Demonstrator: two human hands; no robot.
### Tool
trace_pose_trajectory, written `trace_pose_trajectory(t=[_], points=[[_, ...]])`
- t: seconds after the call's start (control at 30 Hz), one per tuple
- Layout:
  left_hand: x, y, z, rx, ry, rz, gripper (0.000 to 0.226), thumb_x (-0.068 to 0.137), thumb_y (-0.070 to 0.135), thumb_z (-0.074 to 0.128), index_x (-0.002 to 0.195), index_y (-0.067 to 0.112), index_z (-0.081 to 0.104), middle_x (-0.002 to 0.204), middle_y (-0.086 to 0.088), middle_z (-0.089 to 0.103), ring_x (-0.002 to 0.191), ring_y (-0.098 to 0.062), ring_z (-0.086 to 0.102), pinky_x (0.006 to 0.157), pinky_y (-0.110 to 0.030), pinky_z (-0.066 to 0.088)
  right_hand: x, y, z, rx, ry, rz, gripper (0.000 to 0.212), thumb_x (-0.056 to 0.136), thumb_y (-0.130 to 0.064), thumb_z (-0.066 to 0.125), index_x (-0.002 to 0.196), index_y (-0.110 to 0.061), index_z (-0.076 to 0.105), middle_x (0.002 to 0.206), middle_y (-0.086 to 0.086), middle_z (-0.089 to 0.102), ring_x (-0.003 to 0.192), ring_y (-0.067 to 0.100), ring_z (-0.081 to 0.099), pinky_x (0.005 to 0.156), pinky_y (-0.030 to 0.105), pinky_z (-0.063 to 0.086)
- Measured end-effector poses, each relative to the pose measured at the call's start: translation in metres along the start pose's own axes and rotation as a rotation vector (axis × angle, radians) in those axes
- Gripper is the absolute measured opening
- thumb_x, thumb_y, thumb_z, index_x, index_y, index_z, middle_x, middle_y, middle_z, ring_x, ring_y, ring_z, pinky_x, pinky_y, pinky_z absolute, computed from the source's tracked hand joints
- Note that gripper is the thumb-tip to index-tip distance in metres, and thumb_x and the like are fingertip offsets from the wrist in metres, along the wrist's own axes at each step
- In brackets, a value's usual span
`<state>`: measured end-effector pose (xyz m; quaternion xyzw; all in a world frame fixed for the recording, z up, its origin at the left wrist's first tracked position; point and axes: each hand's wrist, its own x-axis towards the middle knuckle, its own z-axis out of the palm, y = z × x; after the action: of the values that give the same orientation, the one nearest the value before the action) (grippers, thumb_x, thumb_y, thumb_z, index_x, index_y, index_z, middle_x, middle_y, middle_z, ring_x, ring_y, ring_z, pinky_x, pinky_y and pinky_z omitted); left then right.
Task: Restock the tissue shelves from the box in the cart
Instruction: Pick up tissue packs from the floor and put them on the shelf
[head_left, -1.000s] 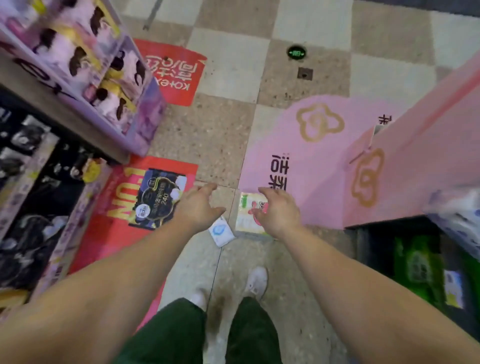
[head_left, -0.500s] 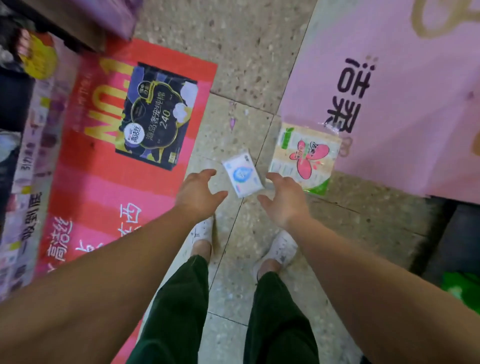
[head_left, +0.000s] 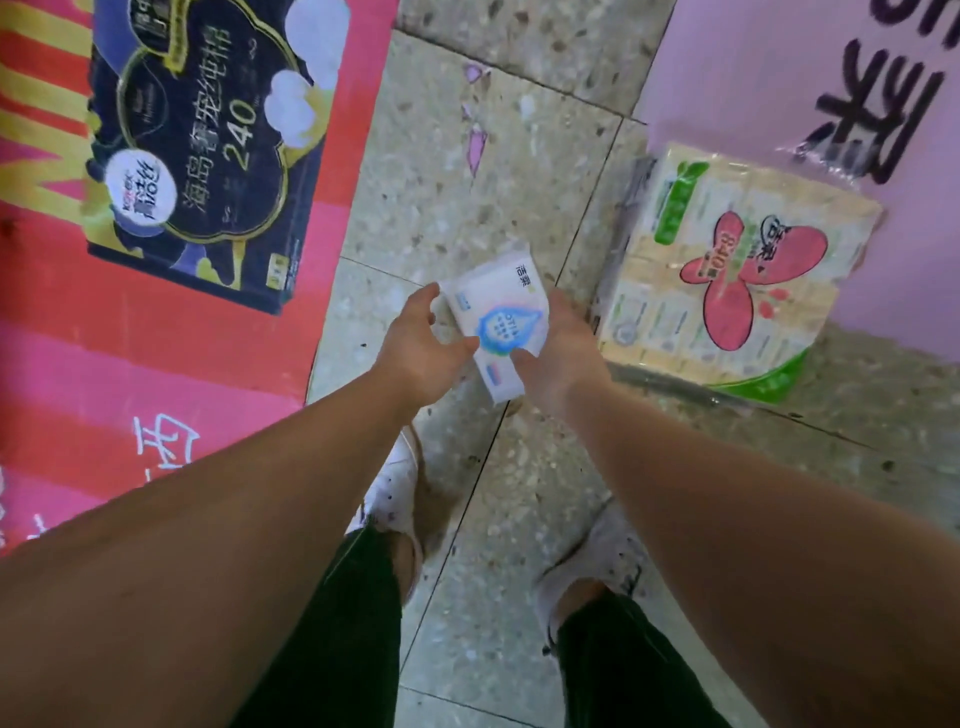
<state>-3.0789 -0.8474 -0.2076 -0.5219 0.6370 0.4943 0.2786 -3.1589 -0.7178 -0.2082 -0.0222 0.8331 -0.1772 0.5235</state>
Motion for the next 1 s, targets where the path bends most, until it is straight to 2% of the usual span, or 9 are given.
trace_pose_trajectory(t=[0.17, 0.27, 0.37, 0.47, 0.63, 0.77, 0.83, 0.93, 1.0], points=[[0.051, -0.001, -0.001, 0.375, 0.042, 0.236, 0.083, 0.083, 0.021, 0.071, 0.151, 0.02, 0.023, 0.15, -0.01, 0.034, 0.132, -0.028, 0.041, 0.107, -0.035, 0.037, 0.024, 0.003, 0.029, -0.15, 0.055, 0.165, 0.092, 0.087, -0.022, 0.063, 0.152, -0.014, 0.0, 0.149, 0.017, 0.023, 0.132, 0.03, 0.04, 0.097, 0.039, 0.043], [0.059, 0.004, 0.001, 0.65, -0.004, 0.332, 0.076, 0.081, 0.024, 0.069, 0.146, 0.027, 0.031, 0.138, -0.013, 0.044, 0.127, -0.033, 0.043, 0.103, -0.041, 0.04, 0.028, 0.009, 0.039, -0.217, 0.129, 0.191, 0.061, 0.088, -0.012, 0.057, 0.141, -0.009, 0.026, 0.135, 0.016, 0.044, 0.122, 0.031, 0.052, 0.09, 0.038, 0.047], [0.052, 0.003, -0.005, 0.772, -0.061, 0.26, 0.054, 0.084, 0.029, 0.067, 0.135, 0.025, 0.049, 0.129, -0.009, 0.055, 0.118, -0.031, 0.052, 0.097, -0.042, 0.046, 0.024, 0.012, 0.038, -0.199, 0.083, 0.105, 0.026, 0.091, -0.009, 0.05, 0.117, -0.009, 0.055, 0.115, 0.014, 0.061, 0.107, 0.032, 0.06, 0.081, 0.033, 0.048], [0.036, -0.008, -0.014, 0.915, -0.11, 0.196, 0.043, 0.086, 0.037, 0.066, 0.126, 0.023, 0.056, 0.129, -0.009, 0.051, 0.118, -0.031, 0.05, 0.098, -0.04, 0.044, 0.015, 0.013, 0.037, -0.17, 0.023, 0.036, 0.026, 0.093, -0.011, 0.051, 0.117, -0.011, 0.059, 0.117, 0.014, 0.06, 0.103, 0.032, 0.06, 0.079, 0.032, 0.048], [0.016, -0.022, -0.007, 0.766, -0.108, 0.131, 0.068, 0.08, 0.036, 0.072, 0.138, 0.018, 0.042, 0.133, -0.014, 0.045, 0.119, -0.035, 0.05, 0.093, -0.041, 0.045, -0.003, 0.034, 0.047, -0.097, 0.097, 0.122, 0.046, 0.086, -0.015, 0.059, 0.129, -0.015, 0.046, 0.13, 0.016, 0.048, 0.116, 0.036, 0.051, 0.094, 0.037, 0.044], [0.014, -0.046, 0.014, 0.688, -0.159, 0.103, 0.069, 0.075, 0.031, 0.076, 0.134, 0.014, 0.043, 0.13, -0.012, 0.049, 0.116, -0.031, 0.053, 0.092, -0.04, 0.047, -0.004, 0.066, 0.058, 0.124, 0.143, 0.548, 0.079, 0.08, -0.029, 0.071, 0.139, -0.004, 0.026, 0.136, 0.02, 0.039, 0.122, 0.038, 0.048, 0.096, 0.039, 0.043], [0.012, -0.059, 0.026, 0.691, -0.147, 0.132, 0.067, 0.073, 0.031, 0.077, 0.13, 0.017, 0.045, 0.126, -0.01, 0.052, 0.111, -0.03, 0.056, 0.091, -0.041, 0.048, -0.003, 0.077, 0.072, 0.399, 0.059, 0.706, 0.093, 0.069, -0.033, 0.08, 0.139, 0.002, 0.031, 0.132, 0.02, 0.049, 0.117, 0.034, 0.055, 0.095, 0.041, 0.05], [0.009, -0.072, 0.034, 0.642, -0.123, 0.127, 0.064, 0.073, 0.028, 0.076, 0.129, 0.02, 0.047, 0.122, -0.006, 0.058, 0.109, -0.028, 0.059, 0.087, -0.041, 0.051, -0.006, 0.086, 0.091, 0.683, 0.025, 0.711, 0.073, 0.068, -0.025, 0.084, 0.126, 0.002, 0.05, 0.118, 0.02, 0.061, 0.102, 0.032, 0.063, 0.084, 0.043, 0.055], [0.009, -0.075, 0.03, 0.636, -0.113, 0.068, 0.055, 0.078, 0.027, 0.073, 0.128, 0.017, 0.052, 0.12, -0.008, 0.061, 0.108, -0.028, 0.059, 0.081, -0.035, 0.048, -0.01, 0.078, 0.09, 0.748, 0.061, 0.64, 0.063, 0.074, -0.015, 0.08, 0.126, -0.003, 0.048, 0.115, 0.017, 0.06, 0.101, 0.032, 0.062, 0.085, 0.044, 0.055]])
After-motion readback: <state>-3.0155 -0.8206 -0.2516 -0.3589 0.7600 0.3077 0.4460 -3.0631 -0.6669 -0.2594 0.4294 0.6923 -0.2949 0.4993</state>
